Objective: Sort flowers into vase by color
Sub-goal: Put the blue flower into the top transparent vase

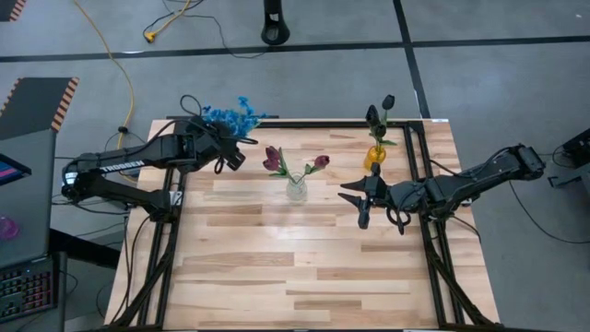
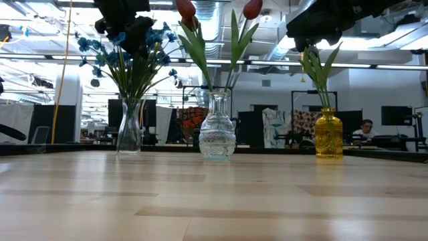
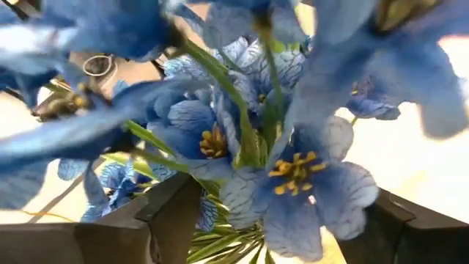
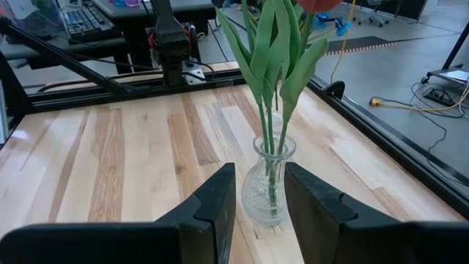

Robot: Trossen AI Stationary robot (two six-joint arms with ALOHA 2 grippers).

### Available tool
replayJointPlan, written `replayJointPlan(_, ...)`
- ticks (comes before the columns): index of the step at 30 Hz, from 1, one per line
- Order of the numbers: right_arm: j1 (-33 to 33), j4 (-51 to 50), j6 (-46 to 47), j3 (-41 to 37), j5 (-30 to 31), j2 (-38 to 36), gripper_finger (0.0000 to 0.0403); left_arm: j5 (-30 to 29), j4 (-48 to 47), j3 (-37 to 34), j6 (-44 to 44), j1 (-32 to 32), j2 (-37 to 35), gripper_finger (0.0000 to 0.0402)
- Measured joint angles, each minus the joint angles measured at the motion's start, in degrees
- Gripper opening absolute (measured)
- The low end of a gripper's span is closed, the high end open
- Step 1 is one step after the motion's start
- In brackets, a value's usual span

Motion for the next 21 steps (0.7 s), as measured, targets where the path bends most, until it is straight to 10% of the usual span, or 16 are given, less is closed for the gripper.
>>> replayJointPlan(21, -0.09, -0.3, -0.11, -0.04, 0.0, -5.34, 0.0143, 9.12, -17.19, 12.17, 1.07, 0.0, -2.29, 0.0265)
